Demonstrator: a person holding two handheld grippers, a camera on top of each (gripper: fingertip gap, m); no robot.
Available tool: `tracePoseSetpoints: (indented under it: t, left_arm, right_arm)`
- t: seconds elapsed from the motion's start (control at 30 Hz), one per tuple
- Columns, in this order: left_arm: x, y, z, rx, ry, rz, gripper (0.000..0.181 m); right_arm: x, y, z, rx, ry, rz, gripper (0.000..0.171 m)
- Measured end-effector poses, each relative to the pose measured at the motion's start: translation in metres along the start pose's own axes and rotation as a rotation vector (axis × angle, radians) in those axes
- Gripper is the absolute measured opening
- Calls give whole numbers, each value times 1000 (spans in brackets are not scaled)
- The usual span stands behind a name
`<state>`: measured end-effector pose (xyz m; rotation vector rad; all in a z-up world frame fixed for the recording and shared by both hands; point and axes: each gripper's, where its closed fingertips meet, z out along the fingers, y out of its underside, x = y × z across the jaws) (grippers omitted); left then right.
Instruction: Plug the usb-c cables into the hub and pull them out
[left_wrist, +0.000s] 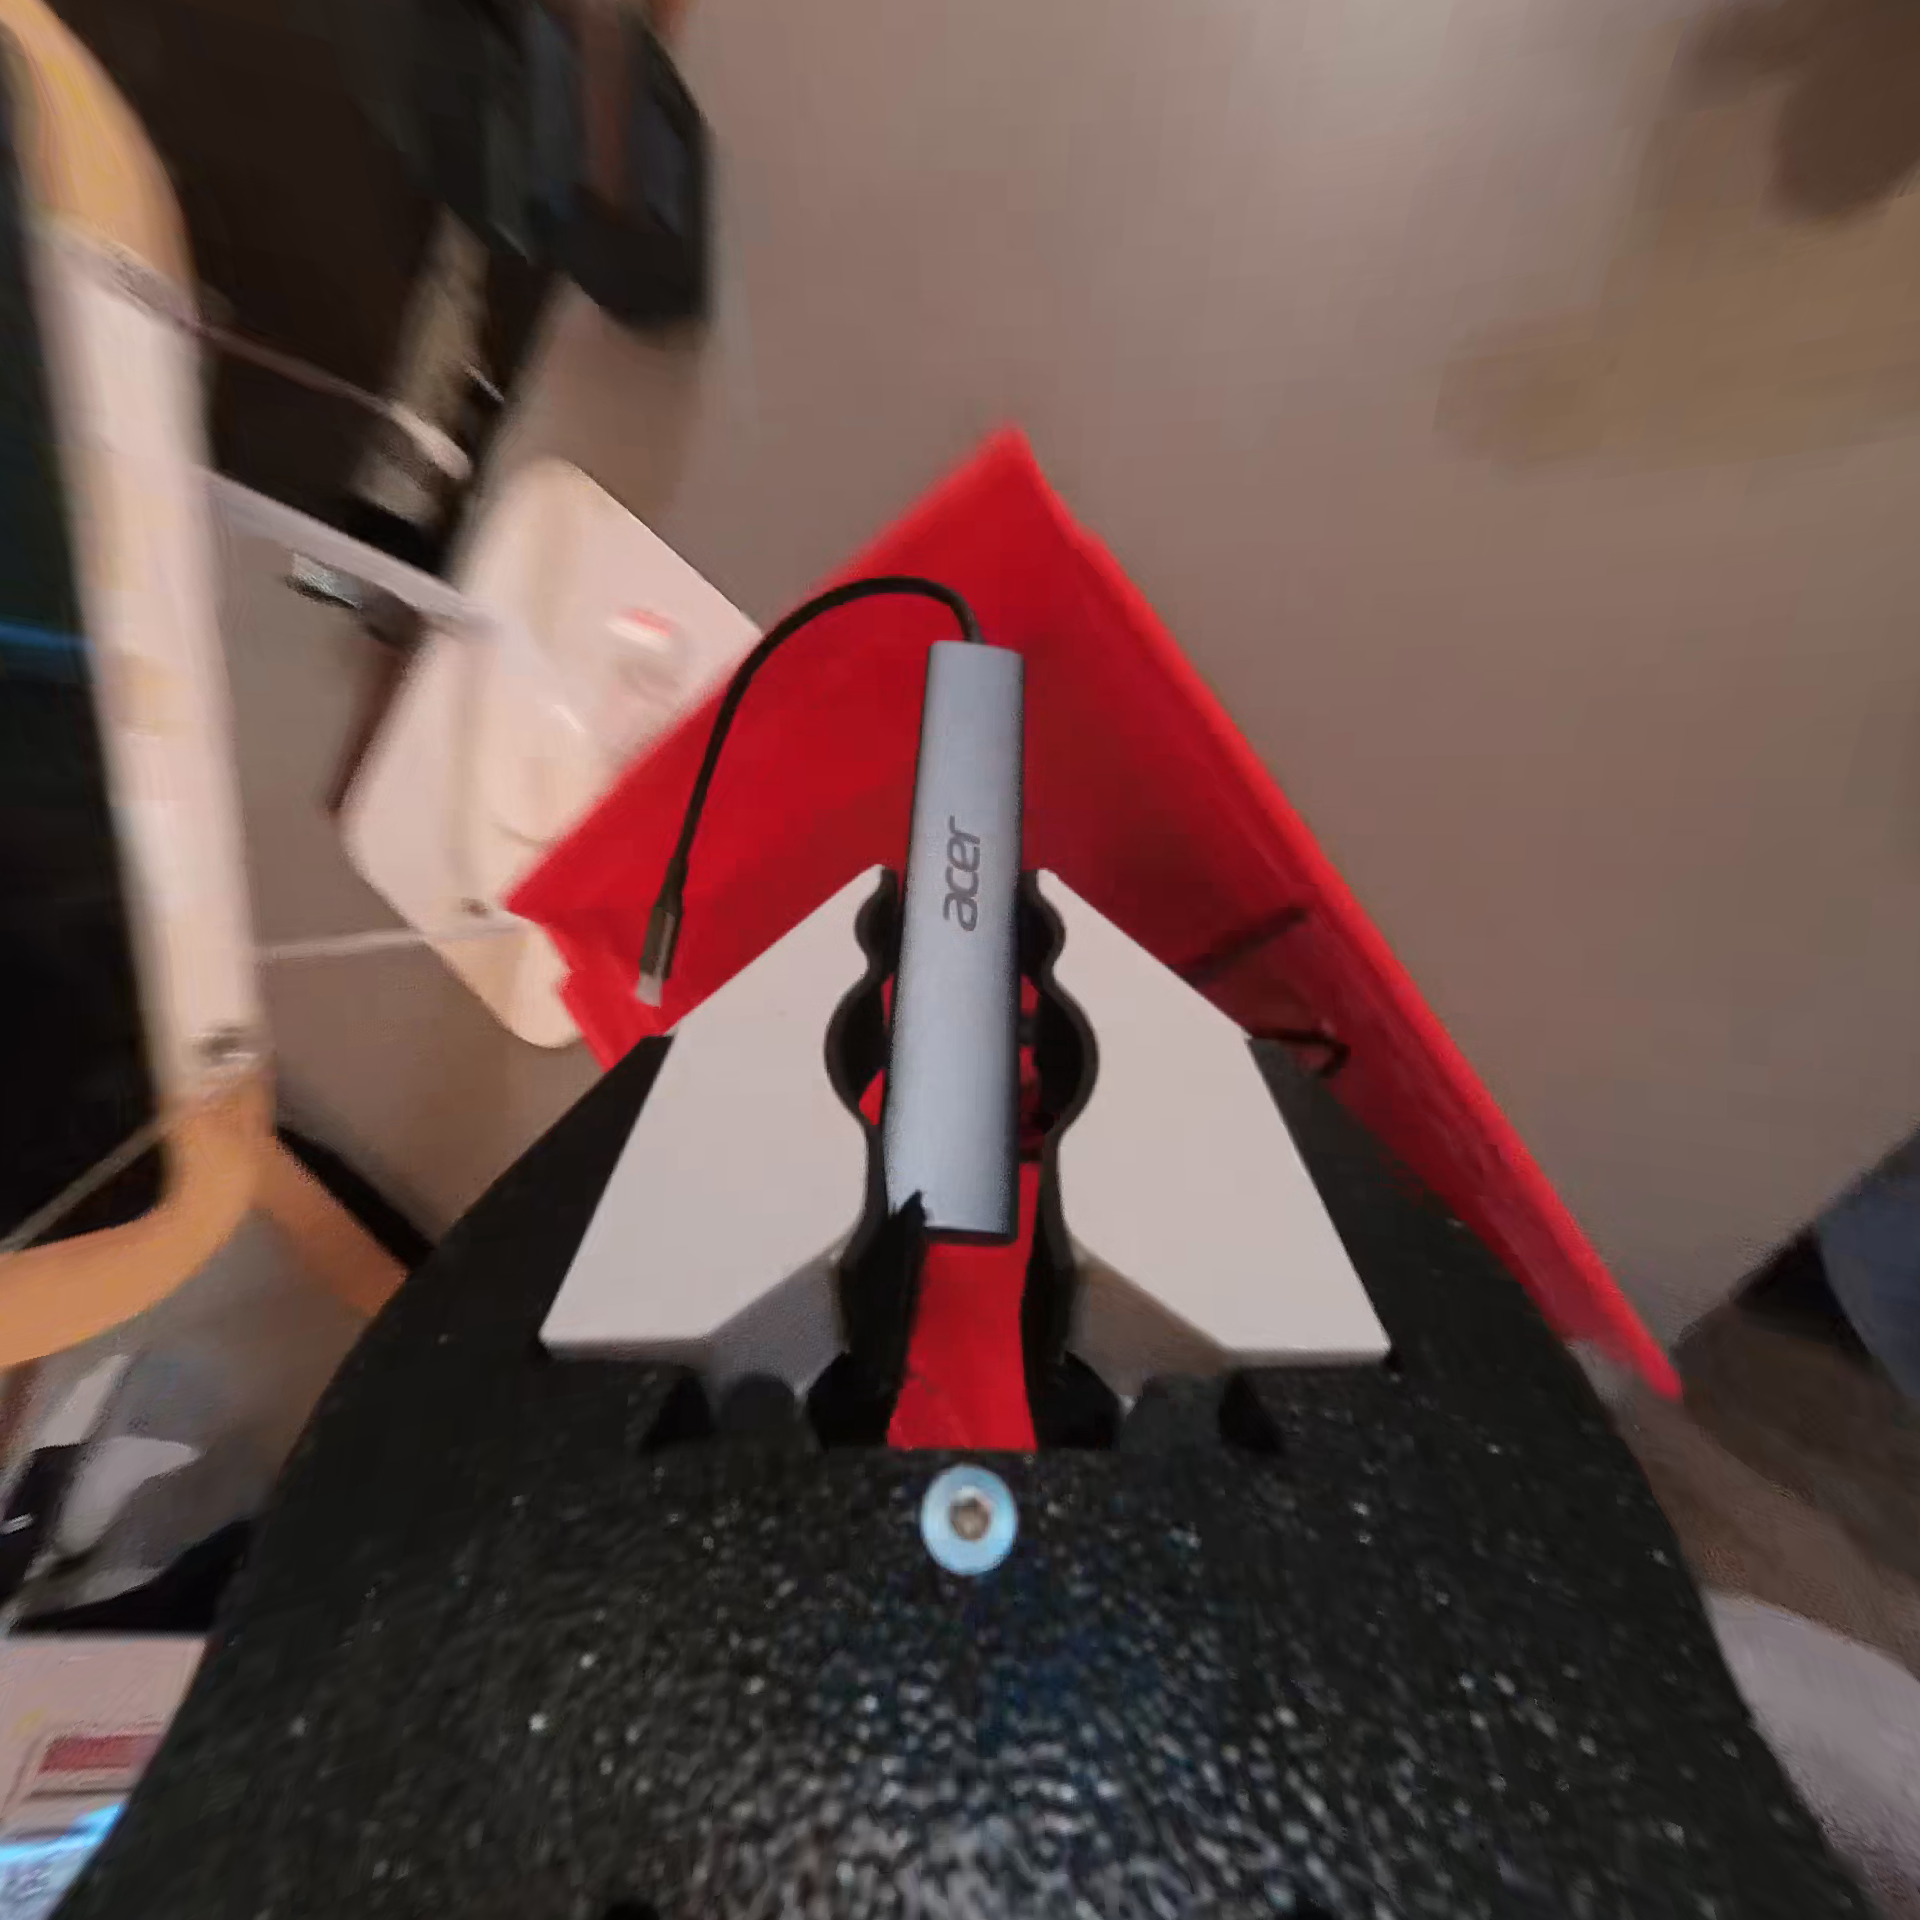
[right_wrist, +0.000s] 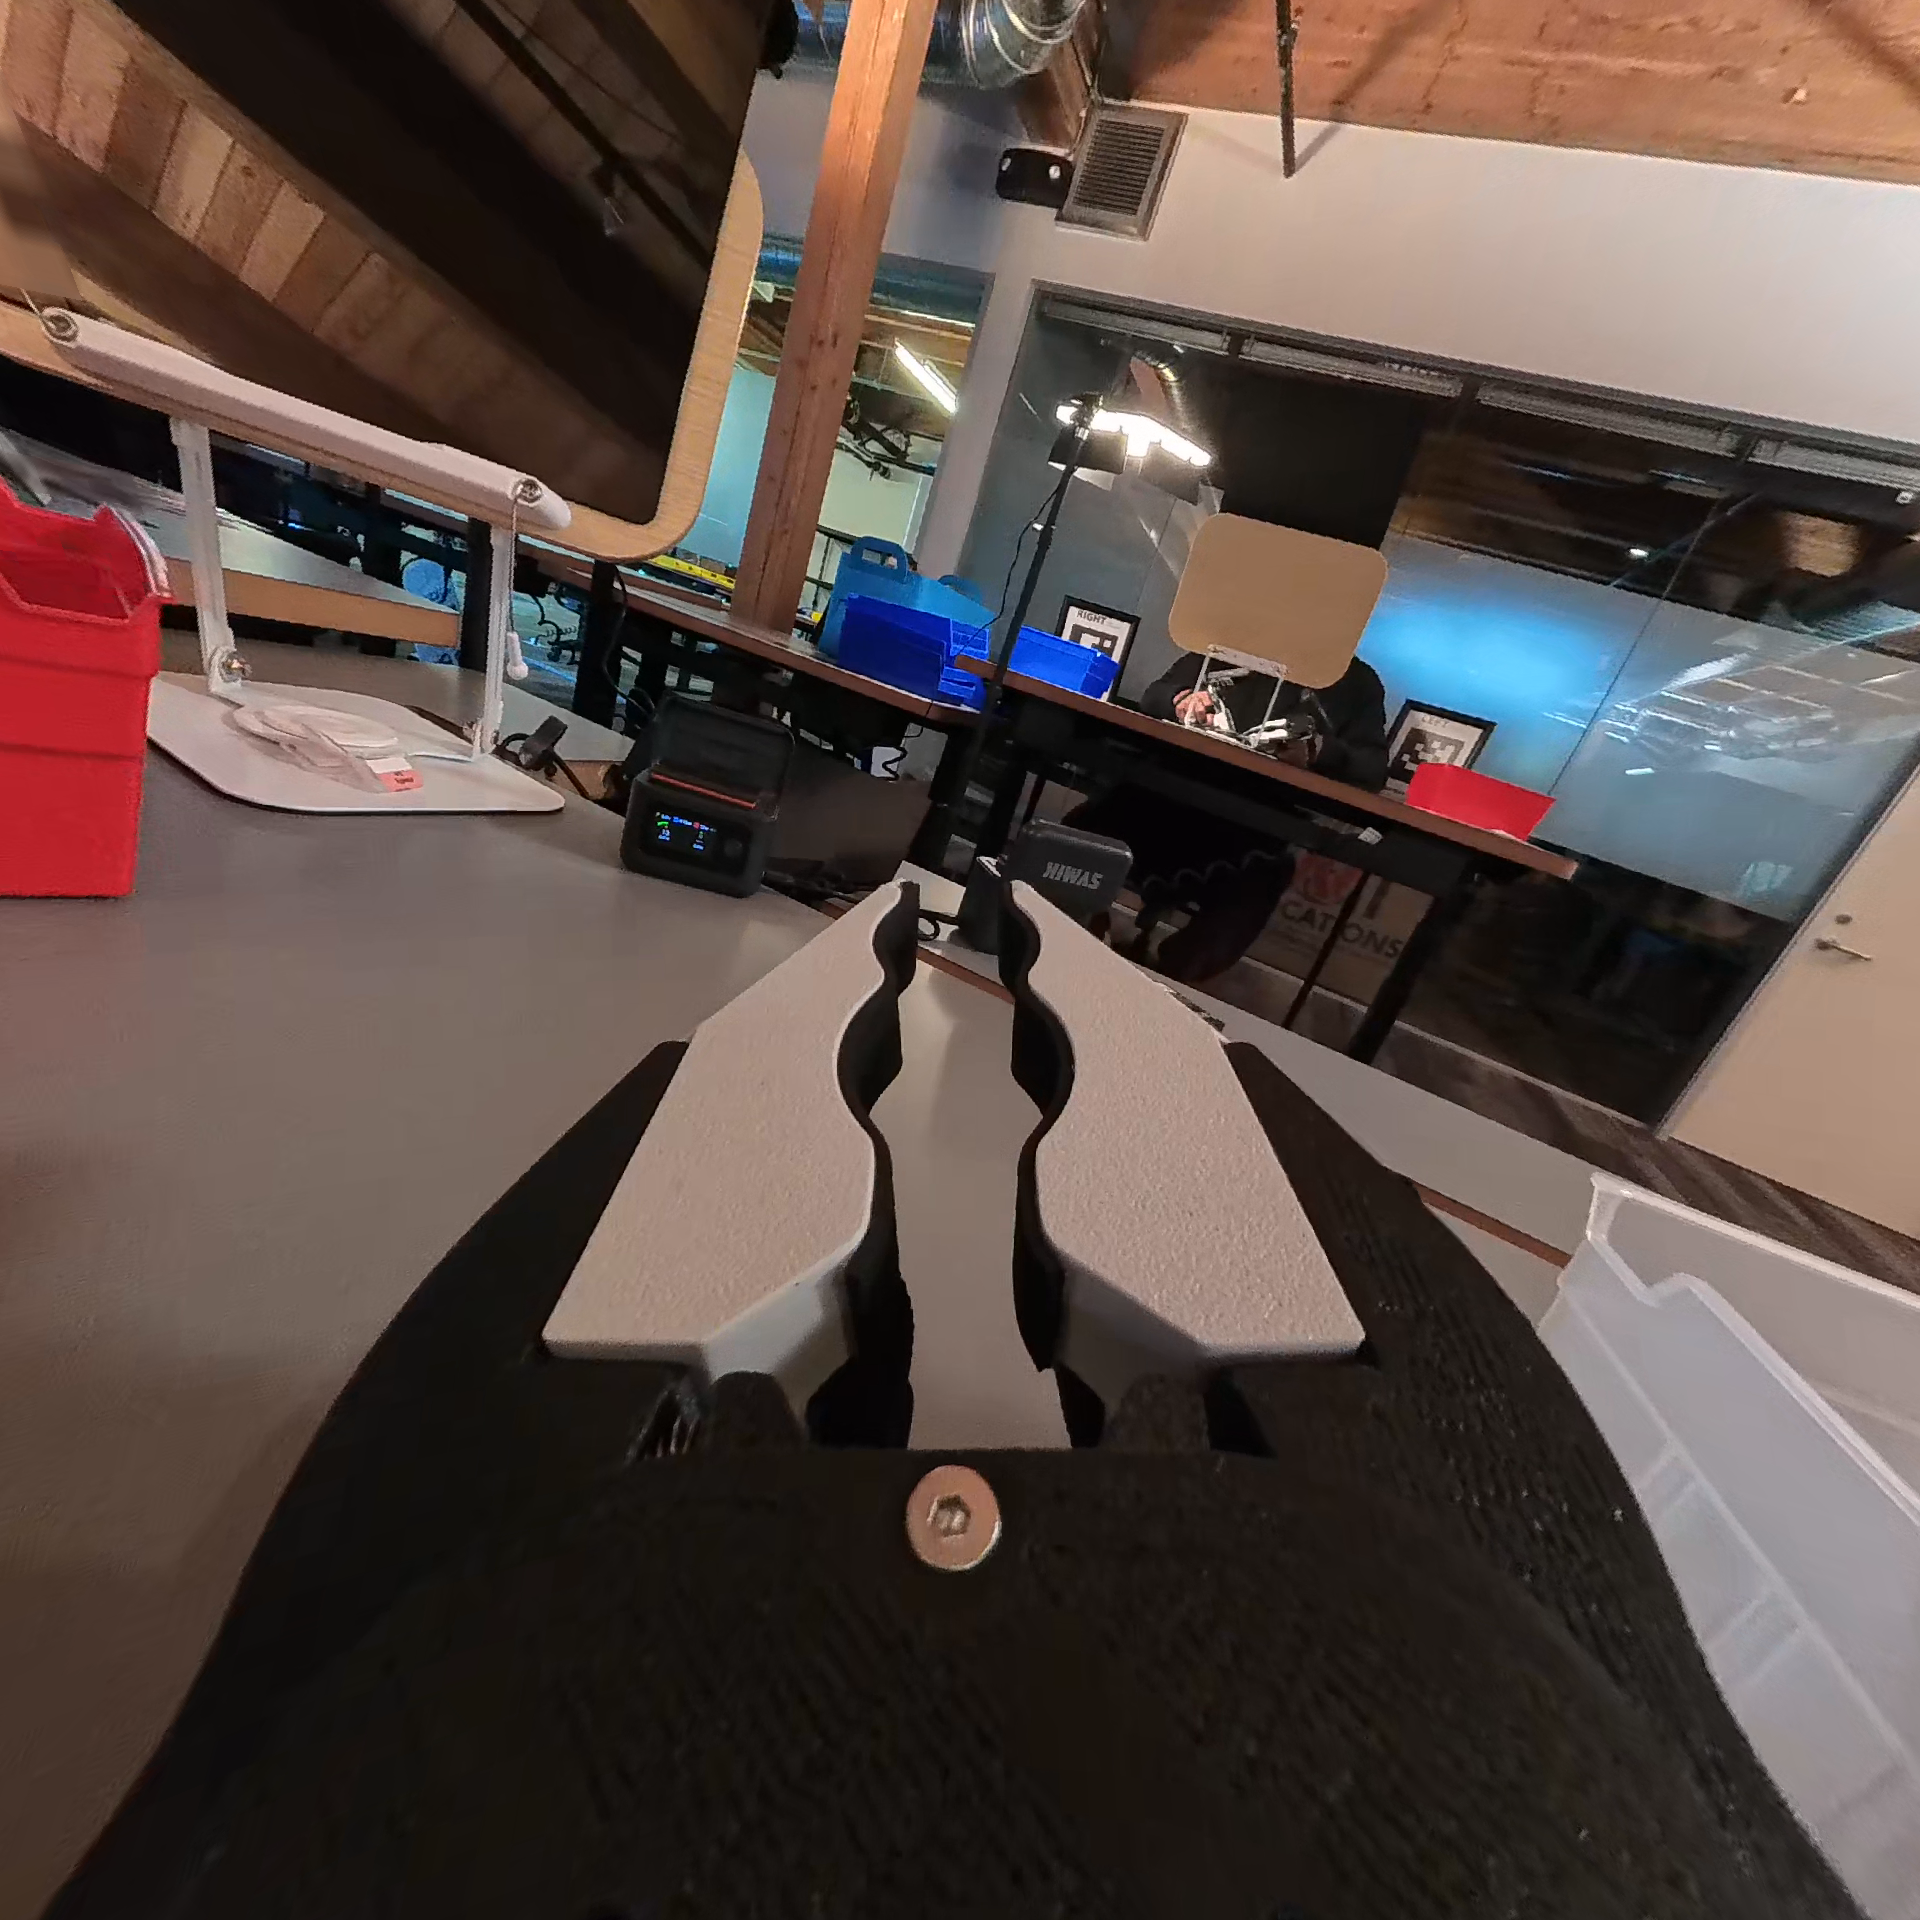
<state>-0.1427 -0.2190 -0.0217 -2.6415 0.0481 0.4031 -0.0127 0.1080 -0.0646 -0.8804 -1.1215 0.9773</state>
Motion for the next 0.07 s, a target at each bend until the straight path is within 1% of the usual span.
tracePoseSetpoints:
  t: [0.03, 0.07]
  left_arm:
    - [0, -17, -17, 90, -60, 3, 21]
    - [5, -36, -33, 184, -102, 5, 21]
  right_arm:
    - [0, 0, 0, -1, 0, -1, 14]
    - [0, 0, 1, -1, 0, -2, 13]
